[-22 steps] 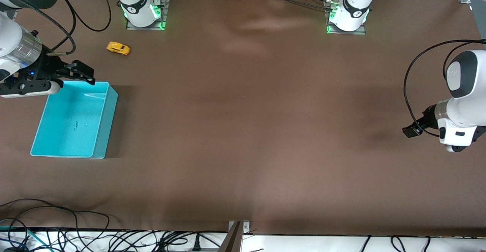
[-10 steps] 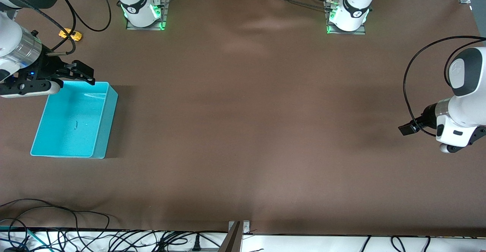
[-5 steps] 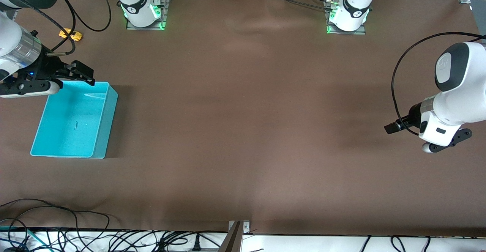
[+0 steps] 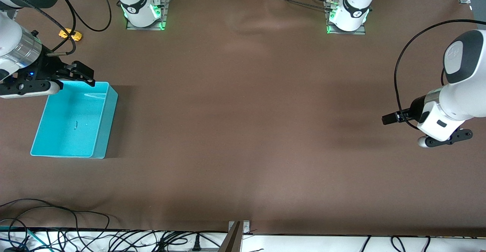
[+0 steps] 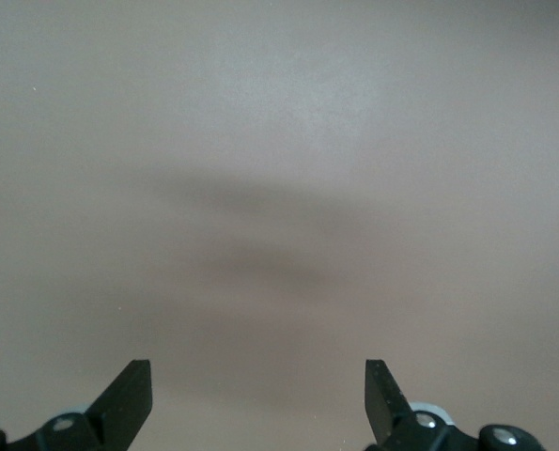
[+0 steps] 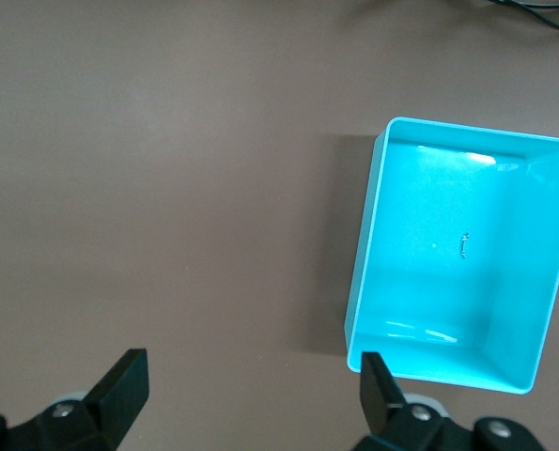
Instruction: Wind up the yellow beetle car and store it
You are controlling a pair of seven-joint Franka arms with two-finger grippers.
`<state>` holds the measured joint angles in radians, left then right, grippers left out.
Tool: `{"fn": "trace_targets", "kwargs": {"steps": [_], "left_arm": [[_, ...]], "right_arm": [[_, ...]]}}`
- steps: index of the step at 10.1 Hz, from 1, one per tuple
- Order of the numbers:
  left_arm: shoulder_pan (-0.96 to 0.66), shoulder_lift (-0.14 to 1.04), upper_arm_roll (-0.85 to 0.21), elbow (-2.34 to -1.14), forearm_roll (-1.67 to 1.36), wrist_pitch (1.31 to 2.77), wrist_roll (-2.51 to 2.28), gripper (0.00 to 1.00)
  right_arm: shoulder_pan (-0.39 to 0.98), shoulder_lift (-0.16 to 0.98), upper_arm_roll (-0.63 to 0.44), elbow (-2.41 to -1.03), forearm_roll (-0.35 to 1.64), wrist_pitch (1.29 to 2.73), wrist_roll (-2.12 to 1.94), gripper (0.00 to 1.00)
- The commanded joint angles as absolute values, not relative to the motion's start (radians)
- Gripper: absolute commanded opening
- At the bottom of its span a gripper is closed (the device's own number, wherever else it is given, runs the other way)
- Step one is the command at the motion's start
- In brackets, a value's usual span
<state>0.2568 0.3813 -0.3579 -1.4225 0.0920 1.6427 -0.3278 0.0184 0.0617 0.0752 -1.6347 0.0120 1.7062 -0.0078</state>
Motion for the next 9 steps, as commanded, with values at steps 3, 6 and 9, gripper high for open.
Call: {"fn": "trace_targets", "kwargs": {"steps": [3,6,9], "left_arm": [[0.265,0.331,-0.356,-1.391,0.069,1.572,-0.317,1.0],[0.265,0.321,-0.359,-1.391,0.069,1.568,-0.318,1.0],[0.256,0.314,-0.368,-1.391,0.067,1.568,-0.319,1.0]], "right_arm": [[0.014,0.057,0.071,-1.623,0.021,1.718,0.005,1.0],[0.009,-0.045,0.074,-1.806,0.02,1.904,-0.014,1.0],[-0.017,-0.155,0.075,-1.983,0.017,1.974,-0.08,1.0]]}}
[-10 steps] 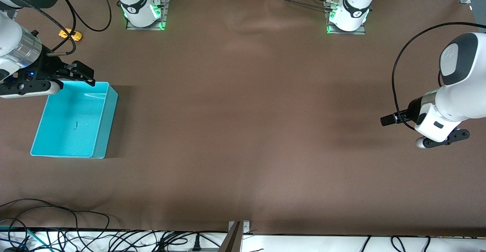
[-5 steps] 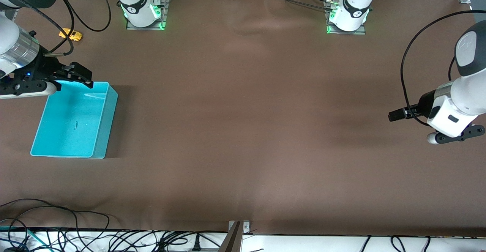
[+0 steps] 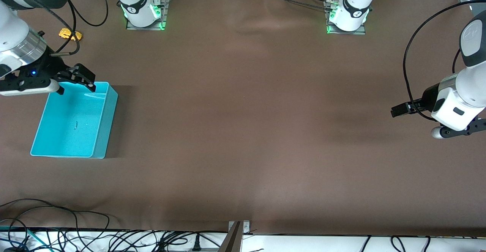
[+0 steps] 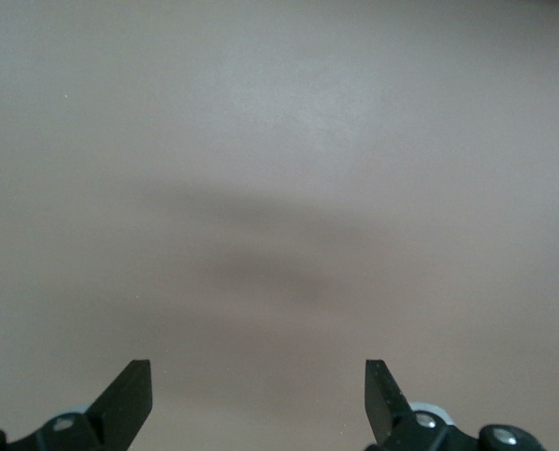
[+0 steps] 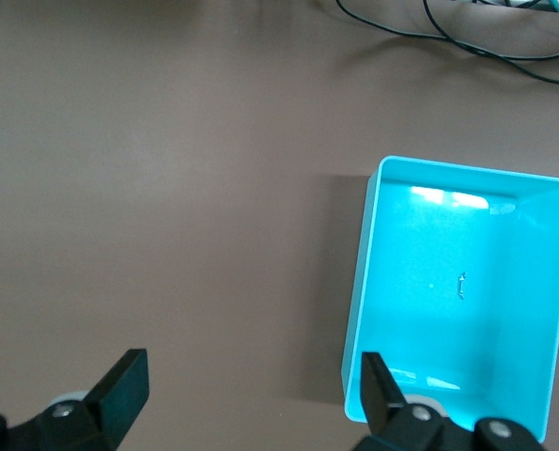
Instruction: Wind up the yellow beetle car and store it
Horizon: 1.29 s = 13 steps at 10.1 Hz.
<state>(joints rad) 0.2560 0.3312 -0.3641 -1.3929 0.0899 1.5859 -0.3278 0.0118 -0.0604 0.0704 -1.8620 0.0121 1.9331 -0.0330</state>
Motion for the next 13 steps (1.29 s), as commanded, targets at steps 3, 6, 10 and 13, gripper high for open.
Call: {"fn": "trace_targets", "kwargs": {"steps": [3,6,10,13], "left_arm": [[0.256,0.313,-0.376,-1.391,0.067,1.568,-0.319,1.0],[0.256,0.311,-0.377,-1.391,0.066,1.566,-0.318,1.0],[0.253,0.314,-0.376,-1.391,0.067,1.568,-0.318,1.0],[0.247,0.314,-0.373,-1.391,0.067,1.568,-0.319,1.0]], "right_arm": [[-0.044,-0.23,0.075,-2.066,0.017,1.977,-0.194,1.0],[-0.118,-0.264,0.075,-2.118,0.021,1.973,-0.345,1.0],[-0.194,-0.239,0.072,-2.118,0.02,1.959,-0.526,1.0],[-0.253,-0.111,0.037,-2.07,0.023,1.971,-0.788,1.0]]}}
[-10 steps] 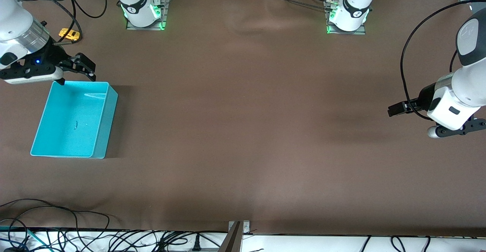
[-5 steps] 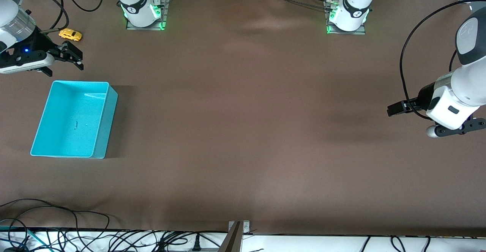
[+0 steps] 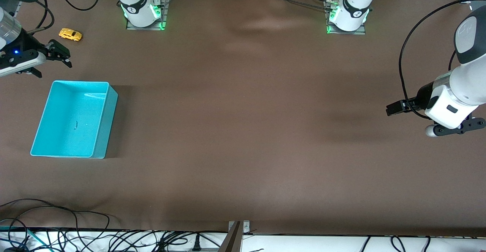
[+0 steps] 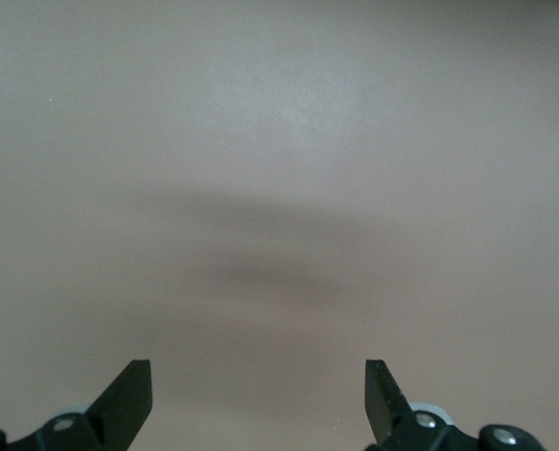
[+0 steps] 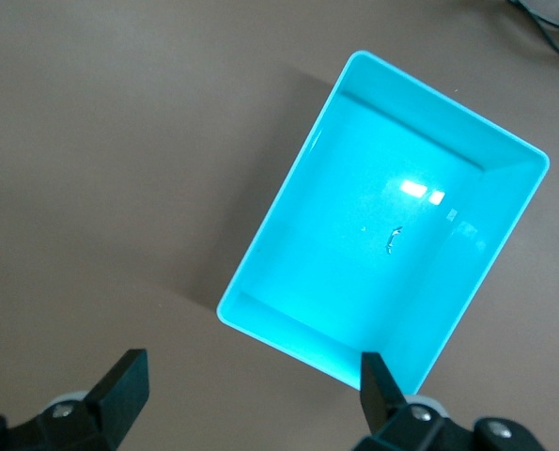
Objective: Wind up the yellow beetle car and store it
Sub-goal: 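Move the right gripper toward the yellow car beside its base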
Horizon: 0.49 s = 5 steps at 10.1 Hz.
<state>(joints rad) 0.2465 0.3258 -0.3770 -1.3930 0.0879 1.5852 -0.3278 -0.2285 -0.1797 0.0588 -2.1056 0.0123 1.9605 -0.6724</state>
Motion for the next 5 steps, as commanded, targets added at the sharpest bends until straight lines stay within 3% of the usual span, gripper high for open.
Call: {"fn": "trace_targets", "kwargs": {"steps": [1,5], "left_arm": [[0.252,0.314,-0.373,-1.391,0.066,1.568,-0.319,1.0],[0.245,0.291,-0.376,-1.397,0.066,1.529,-0.316,1.0]], "right_arm": [[-0.255,-0.077,-0.015,-2.054,0.025,1.98,-0.866,1.0],[-0.319,-0.09,-0.152,-2.059,0.041,1.965,-1.264,1.0]]}}
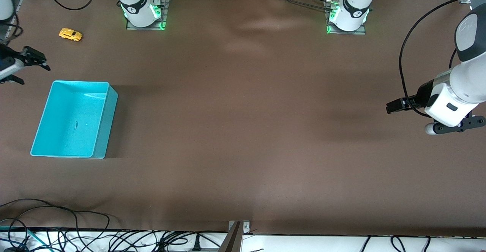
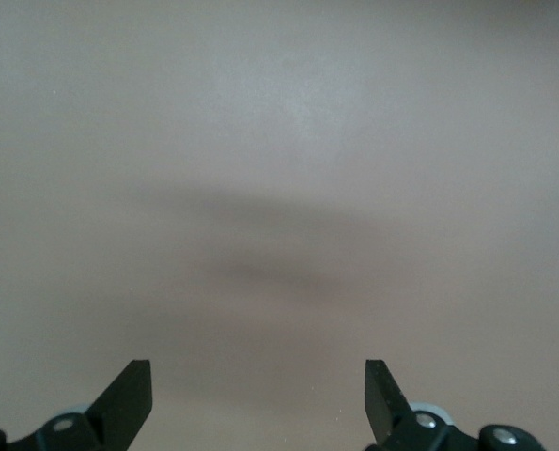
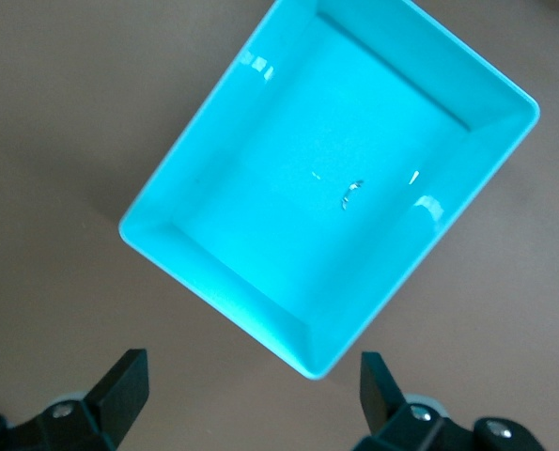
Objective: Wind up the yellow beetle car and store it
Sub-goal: 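Move the right gripper toward the yellow car beside its base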
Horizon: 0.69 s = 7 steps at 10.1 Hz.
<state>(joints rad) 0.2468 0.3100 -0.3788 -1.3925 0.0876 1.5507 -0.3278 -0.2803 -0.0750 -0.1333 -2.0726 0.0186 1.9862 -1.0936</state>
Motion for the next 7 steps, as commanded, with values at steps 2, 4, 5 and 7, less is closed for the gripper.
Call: {"fn": "trace_targets", "kwargs": {"steps": [2,4,5,7], "left_arm": [[0.245,0.298,-0.379,-1.397,0.066,1.529,-0.314,1.0],[0.242,0.31,-0.379,-1.394,0.067,1.534,-0.314,1.0],[0.242,0.324,-0.377,-1.393,0.077,1.534,-0.316,1.0],[0.244,0.33,-0.374,-1.393,0.078,1.54,-0.314,1.0]], "right_arm": [[-0.35,-0.092,-0.164,-2.08,0.041,1.96,-1.392,1.0],[-0.45,-0.133,-0.169,-2.184,0.043,1.957,-1.587,1.0],[-0.518,-0.147,-0.176,-2.209,0.043,1.912,-1.674,1.0],[-0.647,-0.144,-0.176,-2.252,0.041,1.865,-1.837,1.0]]}}
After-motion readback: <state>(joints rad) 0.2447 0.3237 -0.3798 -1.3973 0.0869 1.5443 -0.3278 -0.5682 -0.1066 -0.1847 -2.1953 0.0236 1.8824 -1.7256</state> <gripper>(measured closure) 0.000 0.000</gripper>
